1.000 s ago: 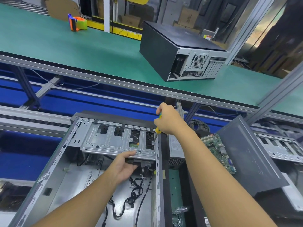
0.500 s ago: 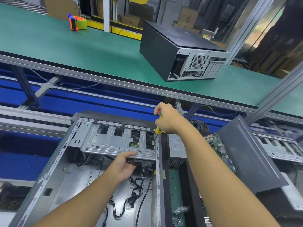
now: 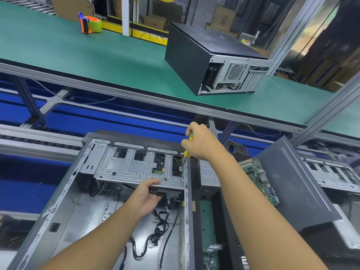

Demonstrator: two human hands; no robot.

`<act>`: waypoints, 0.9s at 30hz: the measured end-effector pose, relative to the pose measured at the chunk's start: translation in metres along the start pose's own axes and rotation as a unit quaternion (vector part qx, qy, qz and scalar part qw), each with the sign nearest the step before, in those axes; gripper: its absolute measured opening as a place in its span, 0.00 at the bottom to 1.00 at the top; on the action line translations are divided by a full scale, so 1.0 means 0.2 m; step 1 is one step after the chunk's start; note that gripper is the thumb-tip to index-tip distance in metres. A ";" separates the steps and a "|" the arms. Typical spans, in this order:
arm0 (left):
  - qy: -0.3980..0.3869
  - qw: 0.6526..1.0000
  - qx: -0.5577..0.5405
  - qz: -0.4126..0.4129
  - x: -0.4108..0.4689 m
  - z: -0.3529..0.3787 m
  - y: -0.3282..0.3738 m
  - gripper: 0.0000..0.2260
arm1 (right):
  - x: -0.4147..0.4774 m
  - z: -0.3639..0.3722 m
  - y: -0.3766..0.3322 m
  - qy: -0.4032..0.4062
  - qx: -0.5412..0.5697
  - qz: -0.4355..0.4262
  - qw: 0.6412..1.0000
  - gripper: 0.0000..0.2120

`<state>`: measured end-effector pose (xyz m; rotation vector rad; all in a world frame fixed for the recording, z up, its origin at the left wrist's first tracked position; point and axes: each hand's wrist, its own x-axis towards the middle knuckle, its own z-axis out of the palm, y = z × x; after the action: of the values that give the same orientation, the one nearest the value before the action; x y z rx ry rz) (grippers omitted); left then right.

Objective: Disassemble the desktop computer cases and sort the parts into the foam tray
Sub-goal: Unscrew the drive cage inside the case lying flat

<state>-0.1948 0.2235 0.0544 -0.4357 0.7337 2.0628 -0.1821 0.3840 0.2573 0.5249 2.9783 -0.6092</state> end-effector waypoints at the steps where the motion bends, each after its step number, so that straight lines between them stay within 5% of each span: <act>1: -0.003 1.000 0.000 0.002 0.00 0.01 0.00 0.17 | 0.00 0.01 0.01 0.032 -0.022 -0.005 0.999 0.10; 5: -0.011 1.000 0.017 0.012 -0.01 0.02 0.00 0.16 | -0.01 0.04 0.02 0.081 0.011 -0.055 0.995 0.02; 8: -0.020 0.999 0.031 0.022 -0.02 0.01 0.00 0.14 | -0.02 0.03 0.01 0.057 0.058 -0.052 0.995 0.11; 21: -0.017 0.998 0.061 0.032 -0.07 0.03 -0.01 0.12 | -0.04 -0.05 0.00 0.180 0.198 -0.092 0.959 0.07; 27: -0.005 0.998 0.056 0.033 -0.08 0.04 -0.01 0.13 | -0.05 -0.08 -0.02 0.170 0.100 -0.200 0.960 0.09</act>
<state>-0.1849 0.2198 0.0685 -0.3407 0.8632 2.0723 -0.1741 0.3836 0.2756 0.0228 3.4011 -0.9459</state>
